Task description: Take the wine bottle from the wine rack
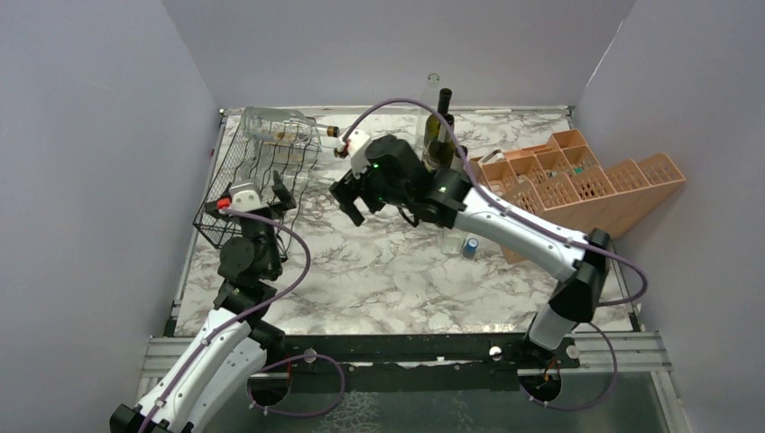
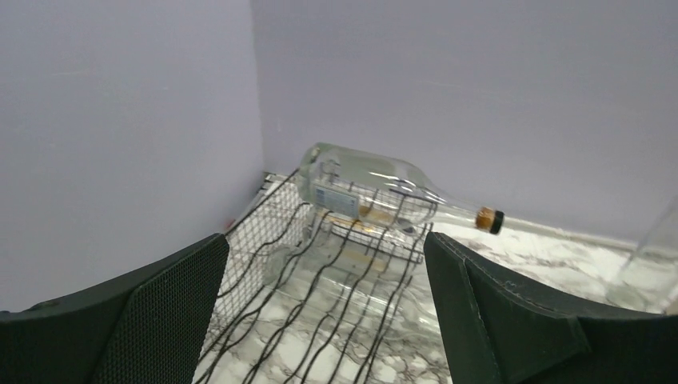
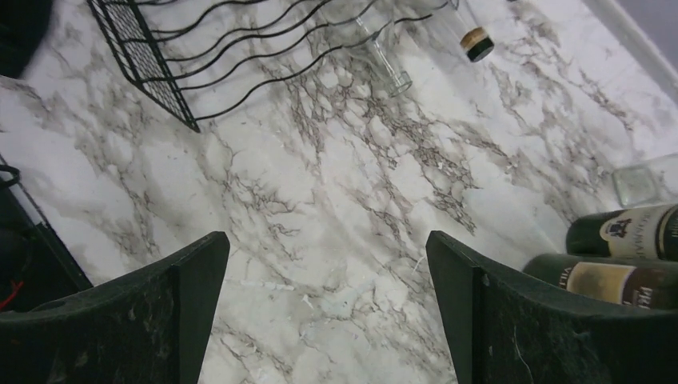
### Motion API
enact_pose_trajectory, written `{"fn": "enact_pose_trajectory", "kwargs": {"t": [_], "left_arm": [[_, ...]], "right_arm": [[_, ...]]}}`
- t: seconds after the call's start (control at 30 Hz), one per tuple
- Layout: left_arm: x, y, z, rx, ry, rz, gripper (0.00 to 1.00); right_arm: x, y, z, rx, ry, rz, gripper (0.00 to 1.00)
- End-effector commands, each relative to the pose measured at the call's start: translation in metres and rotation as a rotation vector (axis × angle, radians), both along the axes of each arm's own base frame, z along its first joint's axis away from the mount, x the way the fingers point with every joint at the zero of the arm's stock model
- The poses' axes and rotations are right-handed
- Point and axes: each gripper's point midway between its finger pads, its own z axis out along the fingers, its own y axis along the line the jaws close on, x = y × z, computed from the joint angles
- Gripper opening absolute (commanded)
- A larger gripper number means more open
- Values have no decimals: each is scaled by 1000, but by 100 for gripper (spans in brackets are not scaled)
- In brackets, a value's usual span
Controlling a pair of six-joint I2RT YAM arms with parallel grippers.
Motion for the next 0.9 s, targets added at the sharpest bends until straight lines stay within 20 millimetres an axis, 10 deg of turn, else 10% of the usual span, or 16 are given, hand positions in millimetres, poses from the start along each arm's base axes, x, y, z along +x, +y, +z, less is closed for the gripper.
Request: {"fn": "enact_pose_trajectory", "kwargs": {"t": [0.0,0.4,0.87], "left_arm": [[-21,39,15,-45,-46,169,99],[-26,44,23,-55,-81,172,99],[-24,38,23,-71,-94,133,99]], "right_arm": [[16,38,-19,23,5,19,96],[96,91,-120,-184,-39,-138,97],[159,109,-199,-308,-213,-109,100]]}}
